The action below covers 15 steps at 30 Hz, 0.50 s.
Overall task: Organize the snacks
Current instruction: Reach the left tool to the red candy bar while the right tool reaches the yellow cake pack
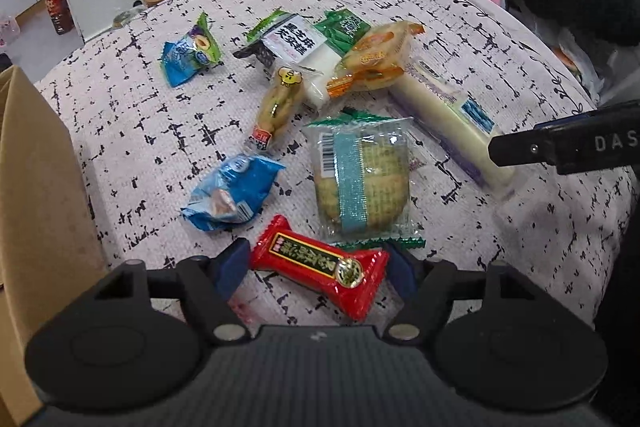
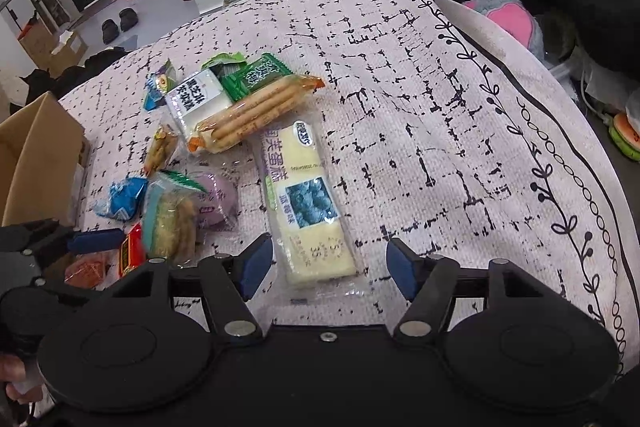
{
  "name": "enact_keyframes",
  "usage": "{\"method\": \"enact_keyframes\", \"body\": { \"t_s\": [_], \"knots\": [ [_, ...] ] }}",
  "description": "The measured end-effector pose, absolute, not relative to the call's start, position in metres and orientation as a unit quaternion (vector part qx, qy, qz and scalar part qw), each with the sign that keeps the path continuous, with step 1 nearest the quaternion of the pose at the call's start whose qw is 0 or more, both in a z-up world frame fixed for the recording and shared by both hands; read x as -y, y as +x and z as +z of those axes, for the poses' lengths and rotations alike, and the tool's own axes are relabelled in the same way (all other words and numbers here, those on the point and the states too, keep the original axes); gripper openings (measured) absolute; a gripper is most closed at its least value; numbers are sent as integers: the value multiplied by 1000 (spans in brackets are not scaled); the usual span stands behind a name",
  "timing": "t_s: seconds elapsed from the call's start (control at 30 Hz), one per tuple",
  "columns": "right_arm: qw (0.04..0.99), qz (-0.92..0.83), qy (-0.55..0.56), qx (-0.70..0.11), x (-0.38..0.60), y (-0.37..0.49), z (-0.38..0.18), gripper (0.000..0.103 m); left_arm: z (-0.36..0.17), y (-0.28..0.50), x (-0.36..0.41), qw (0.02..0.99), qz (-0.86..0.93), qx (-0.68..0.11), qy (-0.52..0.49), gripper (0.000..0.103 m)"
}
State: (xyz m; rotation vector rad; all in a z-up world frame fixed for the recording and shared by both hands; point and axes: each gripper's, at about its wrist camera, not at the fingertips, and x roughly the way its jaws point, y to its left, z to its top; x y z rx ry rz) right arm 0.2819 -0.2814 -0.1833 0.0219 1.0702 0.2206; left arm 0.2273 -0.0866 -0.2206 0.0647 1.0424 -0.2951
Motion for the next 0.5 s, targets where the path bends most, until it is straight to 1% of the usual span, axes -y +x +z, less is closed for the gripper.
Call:
{"method": "enact_keyframes", "body": {
  "t_s": [0.13,0.17,0.2,0.27,0.4,0.5],
  "knots": [
    [855,104,6,-507,277,285,-188,63,-219,226,84,860,-134,-492,24,60],
    [855,105,5,-508,276,285,-189,63,-218,225,83,860,-136,-491,21,56],
    [855,105,3,-508,275,285,-190,63,-218,224,82,861,-136,-490,17,50],
    [855,106,0,-508,273,286,-192,63,-215,223,80,862,-136,-489,7,44],
    [858,106,-3,-503,271,289,-196,63,-213,222,76,861,-133,-490,-14,40],
    [854,106,-13,-509,265,291,-202,62,-212,219,74,863,-131,-487,-30,39]
  ]
}}
